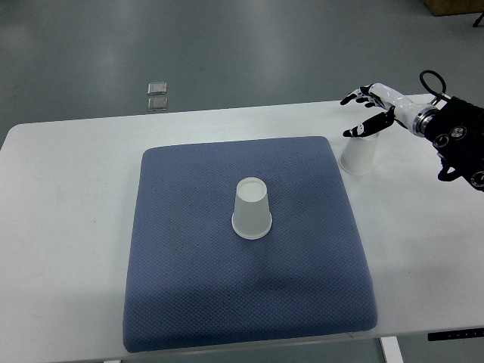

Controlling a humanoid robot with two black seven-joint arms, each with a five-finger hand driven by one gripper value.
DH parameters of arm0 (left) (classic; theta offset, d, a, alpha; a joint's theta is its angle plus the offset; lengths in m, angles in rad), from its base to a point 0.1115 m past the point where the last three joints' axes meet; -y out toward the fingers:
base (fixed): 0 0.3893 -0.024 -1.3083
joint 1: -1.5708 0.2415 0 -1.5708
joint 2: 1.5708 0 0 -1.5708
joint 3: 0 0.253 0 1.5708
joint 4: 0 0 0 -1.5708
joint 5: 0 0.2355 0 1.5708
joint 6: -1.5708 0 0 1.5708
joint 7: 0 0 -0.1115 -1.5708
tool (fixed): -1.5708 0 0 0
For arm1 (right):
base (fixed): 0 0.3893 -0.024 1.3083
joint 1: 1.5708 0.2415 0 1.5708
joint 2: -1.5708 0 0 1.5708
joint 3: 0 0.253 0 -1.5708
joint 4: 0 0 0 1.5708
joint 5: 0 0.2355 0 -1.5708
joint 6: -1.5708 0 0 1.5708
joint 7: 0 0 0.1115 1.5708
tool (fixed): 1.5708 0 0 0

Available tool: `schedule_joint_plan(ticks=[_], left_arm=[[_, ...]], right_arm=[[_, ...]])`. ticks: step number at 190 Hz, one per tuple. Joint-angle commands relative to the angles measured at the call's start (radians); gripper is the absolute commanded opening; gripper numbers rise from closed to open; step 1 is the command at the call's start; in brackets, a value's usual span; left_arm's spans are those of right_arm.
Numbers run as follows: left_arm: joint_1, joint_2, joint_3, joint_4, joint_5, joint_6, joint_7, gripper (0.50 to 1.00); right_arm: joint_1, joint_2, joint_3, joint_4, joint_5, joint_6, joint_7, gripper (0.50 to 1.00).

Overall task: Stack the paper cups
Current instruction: 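Lower the right hand onto the white cup beside the pad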

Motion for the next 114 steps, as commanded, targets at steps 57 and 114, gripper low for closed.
schedule_joint_plan(ticks=[57, 114], left_arm=[[0.0, 0.0, 0.0, 0.001, 0.0, 0.0, 0.0, 1.0], [0.0, 0.0, 0.0, -0.001, 0.0, 0.0, 0.0, 1.0]], right_arm=[[0.063, -0.023, -0.24, -0.031, -0.007, -0.093, -0.007, 0.913], [0.08, -0.023, -0.289, -0.063, -0.089, -0.122, -0.007, 0.913]])
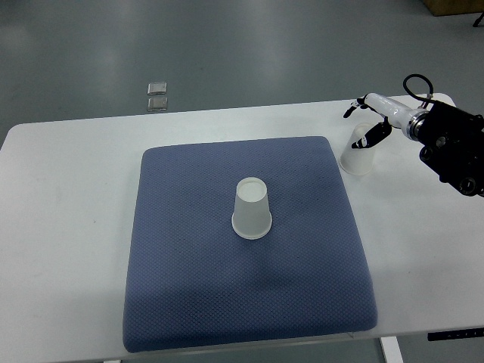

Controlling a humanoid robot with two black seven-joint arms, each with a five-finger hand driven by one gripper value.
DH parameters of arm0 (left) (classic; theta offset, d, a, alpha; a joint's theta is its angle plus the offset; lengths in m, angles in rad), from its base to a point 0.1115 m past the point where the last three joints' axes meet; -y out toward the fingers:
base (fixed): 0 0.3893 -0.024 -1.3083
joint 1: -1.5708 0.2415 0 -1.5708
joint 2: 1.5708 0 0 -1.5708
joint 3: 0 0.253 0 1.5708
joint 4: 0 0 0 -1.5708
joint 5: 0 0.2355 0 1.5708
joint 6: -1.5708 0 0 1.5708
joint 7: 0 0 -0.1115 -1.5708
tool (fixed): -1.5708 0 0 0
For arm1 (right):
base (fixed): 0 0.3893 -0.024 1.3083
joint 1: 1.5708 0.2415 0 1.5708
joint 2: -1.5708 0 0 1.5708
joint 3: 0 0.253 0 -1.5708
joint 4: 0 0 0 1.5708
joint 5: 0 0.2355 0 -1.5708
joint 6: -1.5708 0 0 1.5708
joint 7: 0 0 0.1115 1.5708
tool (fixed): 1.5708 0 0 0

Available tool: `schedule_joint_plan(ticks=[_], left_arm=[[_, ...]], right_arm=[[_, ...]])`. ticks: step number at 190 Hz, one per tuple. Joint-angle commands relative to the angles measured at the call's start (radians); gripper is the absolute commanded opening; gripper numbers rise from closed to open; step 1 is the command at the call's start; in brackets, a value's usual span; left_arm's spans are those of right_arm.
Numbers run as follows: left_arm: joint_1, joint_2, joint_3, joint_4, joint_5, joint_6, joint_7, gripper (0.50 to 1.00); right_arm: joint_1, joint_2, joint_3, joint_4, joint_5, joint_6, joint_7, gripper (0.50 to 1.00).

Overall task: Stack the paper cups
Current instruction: 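Lower the right hand onto the white cup beside the pad, then close the right hand fingers around the white cup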

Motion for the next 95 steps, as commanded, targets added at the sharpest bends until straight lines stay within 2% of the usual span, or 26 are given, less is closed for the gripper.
schedule_joint_plan(ticks=[1, 95], left_arm=[[0.0, 0.0, 0.0, -0.001, 0.0, 0.0, 0.0, 1.0], [0.0, 0.0, 0.0, 0.001, 0.0, 0.0, 0.0, 1.0]], right_arm=[[0.004, 0.0, -0.003, -0.014, -0.04, -0.003, 0.0, 0.913], [0.006, -0.006, -0.03, -0.054, -0.122, -0.006, 0.003, 0.913]])
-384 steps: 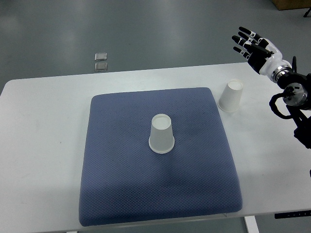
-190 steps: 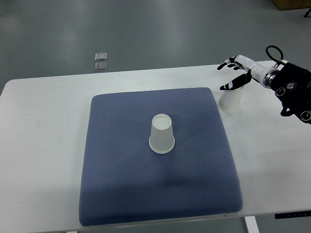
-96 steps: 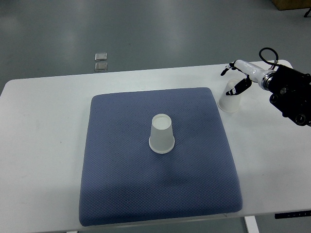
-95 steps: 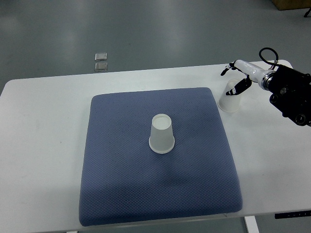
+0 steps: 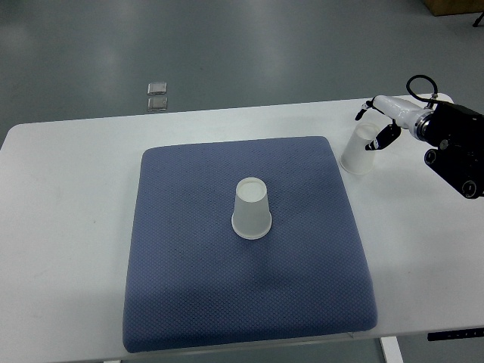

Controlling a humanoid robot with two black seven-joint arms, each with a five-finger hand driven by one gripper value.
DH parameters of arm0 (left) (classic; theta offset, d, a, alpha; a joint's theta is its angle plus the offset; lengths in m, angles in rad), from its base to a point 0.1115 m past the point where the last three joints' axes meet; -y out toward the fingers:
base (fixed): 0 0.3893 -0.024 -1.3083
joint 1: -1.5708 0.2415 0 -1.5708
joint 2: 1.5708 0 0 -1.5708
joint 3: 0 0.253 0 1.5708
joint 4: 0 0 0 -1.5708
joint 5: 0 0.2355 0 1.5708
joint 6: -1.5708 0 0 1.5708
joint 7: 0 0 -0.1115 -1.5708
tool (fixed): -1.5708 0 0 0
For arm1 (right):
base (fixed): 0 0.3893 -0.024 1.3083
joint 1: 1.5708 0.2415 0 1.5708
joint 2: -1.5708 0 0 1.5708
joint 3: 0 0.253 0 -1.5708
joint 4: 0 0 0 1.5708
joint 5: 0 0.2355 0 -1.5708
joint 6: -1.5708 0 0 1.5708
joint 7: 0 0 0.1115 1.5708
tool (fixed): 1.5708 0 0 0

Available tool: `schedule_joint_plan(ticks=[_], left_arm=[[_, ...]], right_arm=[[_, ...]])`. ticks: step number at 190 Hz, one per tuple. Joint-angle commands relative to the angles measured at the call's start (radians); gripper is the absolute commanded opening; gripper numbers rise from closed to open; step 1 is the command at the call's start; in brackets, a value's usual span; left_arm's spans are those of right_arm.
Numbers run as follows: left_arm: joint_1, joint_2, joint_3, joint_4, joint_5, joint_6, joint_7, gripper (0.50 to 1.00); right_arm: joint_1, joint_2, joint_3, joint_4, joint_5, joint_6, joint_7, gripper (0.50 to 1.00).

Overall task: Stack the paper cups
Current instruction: 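Close the right hand fingers around the white cup, then lift the cup and carry it over the cup on the pad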

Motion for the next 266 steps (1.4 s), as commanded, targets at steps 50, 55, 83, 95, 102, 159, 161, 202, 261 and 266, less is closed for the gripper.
schedule_joint_plan(ticks=[50, 55, 83, 95, 102, 159, 161, 202, 261, 266], left_arm=[[0.0, 0.0, 0.0, 0.0, 0.0, 0.0, 0.0, 1.0], [0.0, 0.0, 0.001, 0.001, 0.0, 0.0, 0.0, 1.0], [0.0, 0.0, 0.001, 0.0, 0.0, 0.0, 0.0, 1.0], [0.0, 0.0, 0.0, 0.0, 0.0, 0.0, 0.0, 1.0], [0.0, 0.0, 0.001, 0.0, 0.0, 0.0, 0.0, 1.0], [0.0, 0.0, 0.0, 0.0, 0.0, 0.0, 0.0, 1.0], [0.0, 0.0, 0.0, 0.0, 0.0, 0.0, 0.0, 1.0], [0.0, 0.0, 0.0, 0.0, 0.0, 0.0, 0.0, 1.0], [0.0, 0.0, 0.0, 0.001, 0.0, 0.0, 0.0, 1.0], [0.0, 0.0, 0.0, 0.001, 0.0, 0.0, 0.0, 1.0]], right_arm=[[-0.002, -0.002, -0.032, -0.011, -0.01, 0.0, 0.003, 0.907], [-0.002, -0.002, -0.032, -0.011, -0.01, -0.002, 0.003, 0.903], [-0.002, -0.002, -0.032, -0.011, -0.01, 0.0, 0.006, 0.852], [-0.002, -0.001, -0.032, -0.011, -0.008, 0.0, 0.006, 0.829], [-0.002, -0.001, -0.032, -0.011, -0.008, 0.0, 0.006, 0.787], [0.0, -0.004, -0.029, -0.011, -0.005, -0.002, 0.006, 0.574], [0.0, -0.004, -0.029, -0.011, -0.004, -0.002, 0.008, 0.568], [0.063, -0.038, -0.006, 0.008, 0.049, 0.0, 0.014, 0.554], [0.186, -0.197, -0.006, 0.295, 0.285, 0.118, 0.024, 0.556], [0.193, -0.205, -0.006, 0.33, 0.297, 0.121, 0.023, 0.556]])
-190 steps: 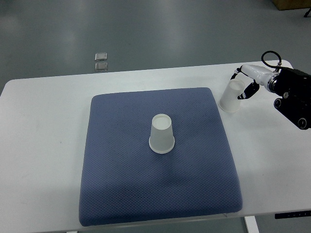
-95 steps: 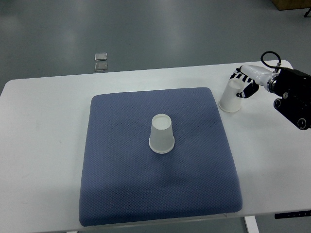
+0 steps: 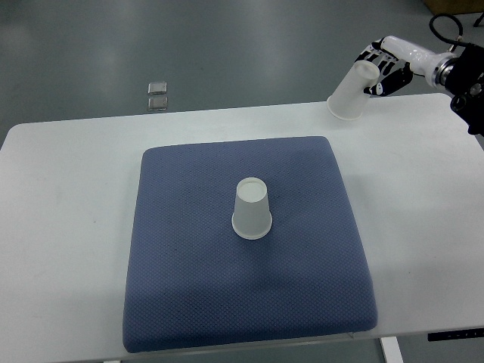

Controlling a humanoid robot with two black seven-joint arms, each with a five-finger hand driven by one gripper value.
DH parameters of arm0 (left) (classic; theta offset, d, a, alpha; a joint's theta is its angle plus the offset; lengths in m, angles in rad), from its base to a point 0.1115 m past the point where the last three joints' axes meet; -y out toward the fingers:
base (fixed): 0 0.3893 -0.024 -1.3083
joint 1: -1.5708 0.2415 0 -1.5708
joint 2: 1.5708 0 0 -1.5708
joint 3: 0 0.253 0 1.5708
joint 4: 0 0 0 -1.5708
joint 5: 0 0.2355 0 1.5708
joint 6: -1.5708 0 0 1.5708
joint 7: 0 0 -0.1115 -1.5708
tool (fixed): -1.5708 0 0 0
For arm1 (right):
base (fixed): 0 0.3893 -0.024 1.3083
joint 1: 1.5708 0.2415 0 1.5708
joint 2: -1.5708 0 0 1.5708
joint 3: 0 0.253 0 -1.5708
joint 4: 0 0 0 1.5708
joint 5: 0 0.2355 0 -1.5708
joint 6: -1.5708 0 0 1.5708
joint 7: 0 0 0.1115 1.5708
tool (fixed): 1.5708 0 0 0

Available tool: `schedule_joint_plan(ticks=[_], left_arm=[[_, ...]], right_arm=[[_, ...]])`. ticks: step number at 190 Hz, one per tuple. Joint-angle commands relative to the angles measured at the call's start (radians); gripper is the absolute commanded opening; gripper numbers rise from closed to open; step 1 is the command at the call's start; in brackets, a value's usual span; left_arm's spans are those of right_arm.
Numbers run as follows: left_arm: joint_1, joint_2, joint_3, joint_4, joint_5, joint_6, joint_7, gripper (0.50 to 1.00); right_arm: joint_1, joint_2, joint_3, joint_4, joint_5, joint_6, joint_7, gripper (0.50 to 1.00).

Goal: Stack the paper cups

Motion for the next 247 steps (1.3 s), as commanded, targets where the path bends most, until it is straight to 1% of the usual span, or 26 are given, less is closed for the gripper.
schedule_joint_plan(ticks=[1, 10, 30, 65, 106, 141, 162, 189, 223, 247], left_arm=[[0.0, 0.0, 0.0, 0.001, 0.0, 0.0, 0.0, 1.0], [0.0, 0.0, 0.0, 0.001, 0.0, 0.0, 0.0, 1.0], [0.0, 0.0, 0.0, 0.0, 0.0, 0.0, 0.0, 1.0], [0.0, 0.0, 0.0, 0.001, 0.0, 0.0, 0.0, 1.0], [0.0, 0.0, 0.0, 0.0, 0.0, 0.0, 0.0, 1.0], [0.0, 0.0, 0.0, 0.001, 0.0, 0.0, 0.0, 1.0], [0.0, 0.0, 0.0, 0.0, 0.0, 0.0, 0.0, 1.0], [0.0, 0.0, 0.0, 0.0, 0.0, 0.0, 0.0, 1.0], [0.0, 0.0, 0.0, 0.0, 0.0, 0.0, 0.0, 1.0], [0.0, 0.0, 0.0, 0.0, 0.0, 0.0, 0.0, 1.0]], right_arm=[[0.027, -0.037, 0.002, 0.111, 0.048, 0.024, -0.003, 0.556], [0.033, -0.048, 0.002, 0.159, 0.064, 0.03, -0.003, 0.556], [0.04, -0.068, 0.002, 0.27, 0.081, 0.076, -0.003, 0.554], [0.048, -0.071, 0.002, 0.435, 0.096, 0.141, -0.001, 0.554], [0.042, -0.069, 0.002, 0.559, 0.099, 0.238, -0.003, 0.554], [0.025, -0.066, 0.0, 0.619, 0.097, 0.274, -0.007, 0.554], [0.013, -0.061, -0.002, 0.642, 0.087, 0.274, -0.012, 0.552], [0.001, -0.055, -0.005, 0.651, 0.071, 0.274, -0.016, 0.549], [-0.021, -0.048, -0.008, 0.649, -0.031, 0.273, -0.015, 0.545], [-0.027, -0.037, -0.008, 0.649, -0.041, 0.271, -0.016, 0.541]])
